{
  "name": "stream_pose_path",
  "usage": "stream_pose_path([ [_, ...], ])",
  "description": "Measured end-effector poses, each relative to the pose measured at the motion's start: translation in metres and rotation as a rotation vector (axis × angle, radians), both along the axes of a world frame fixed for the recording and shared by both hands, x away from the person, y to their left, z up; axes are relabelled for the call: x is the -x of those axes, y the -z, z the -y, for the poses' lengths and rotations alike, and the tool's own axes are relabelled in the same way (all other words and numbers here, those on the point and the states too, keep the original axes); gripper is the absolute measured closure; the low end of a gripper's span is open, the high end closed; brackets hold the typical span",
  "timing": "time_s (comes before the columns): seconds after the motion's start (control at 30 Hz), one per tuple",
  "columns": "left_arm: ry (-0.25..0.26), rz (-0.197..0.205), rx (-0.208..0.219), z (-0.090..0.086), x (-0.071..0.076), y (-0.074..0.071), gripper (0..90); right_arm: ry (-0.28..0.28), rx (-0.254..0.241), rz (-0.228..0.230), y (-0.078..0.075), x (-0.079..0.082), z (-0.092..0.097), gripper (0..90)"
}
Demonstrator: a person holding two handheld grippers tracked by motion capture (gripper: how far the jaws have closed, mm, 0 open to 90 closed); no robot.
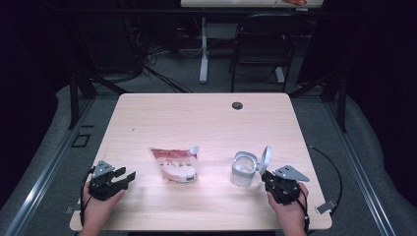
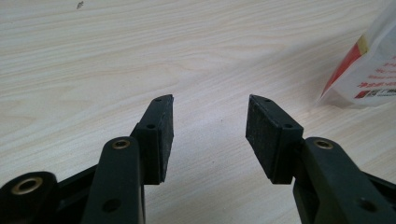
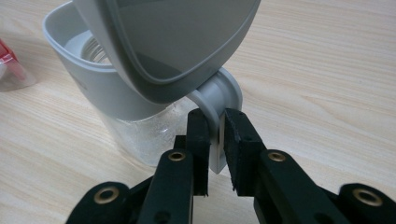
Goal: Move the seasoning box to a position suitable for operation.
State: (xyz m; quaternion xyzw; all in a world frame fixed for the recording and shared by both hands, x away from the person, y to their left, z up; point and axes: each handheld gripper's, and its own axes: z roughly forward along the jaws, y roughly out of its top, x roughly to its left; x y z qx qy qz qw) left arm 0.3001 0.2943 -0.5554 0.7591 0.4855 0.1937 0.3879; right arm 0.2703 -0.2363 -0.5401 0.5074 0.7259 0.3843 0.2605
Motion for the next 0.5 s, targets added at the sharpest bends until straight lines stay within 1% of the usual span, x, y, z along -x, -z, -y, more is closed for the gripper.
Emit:
stream_pose_path([
  [0.03,0.002,0.001,0.0,0.0,0.0,0.0,51.8,0.003,-0.009,0.0,0.0,-0.001,0.001,80.6],
  [0.13,-0.004,0.006,0.005,0.0,0.0,0.001,51.8,0.014,-0.015,0.001,0.0,-0.001,0.003,78.3],
  [0.2,-0.005,0.006,0.006,0.0,0.0,0.001,51.8,0.018,-0.029,-0.001,0.001,-0.002,0.006,78.2],
  [0.3,-0.004,0.005,0.006,0.0,0.0,0.001,51.8,0.027,-0.026,-0.006,0.0,-0.002,0.009,78.2],
  [0.37,-0.006,0.004,0.005,0.0,0.0,0.001,51.9,0.035,-0.034,-0.008,0.001,-0.003,0.011,78.2],
  [0.4,-0.001,-0.003,0.002,0.0,0.0,0.001,51.8,0.051,-0.042,-0.006,0.001,-0.005,0.014,78.2],
  [0.5,-0.001,-0.002,0.002,0.0,0.0,0.001,51.8,0.054,-0.054,-0.008,0.001,-0.007,0.016,77.7],
])
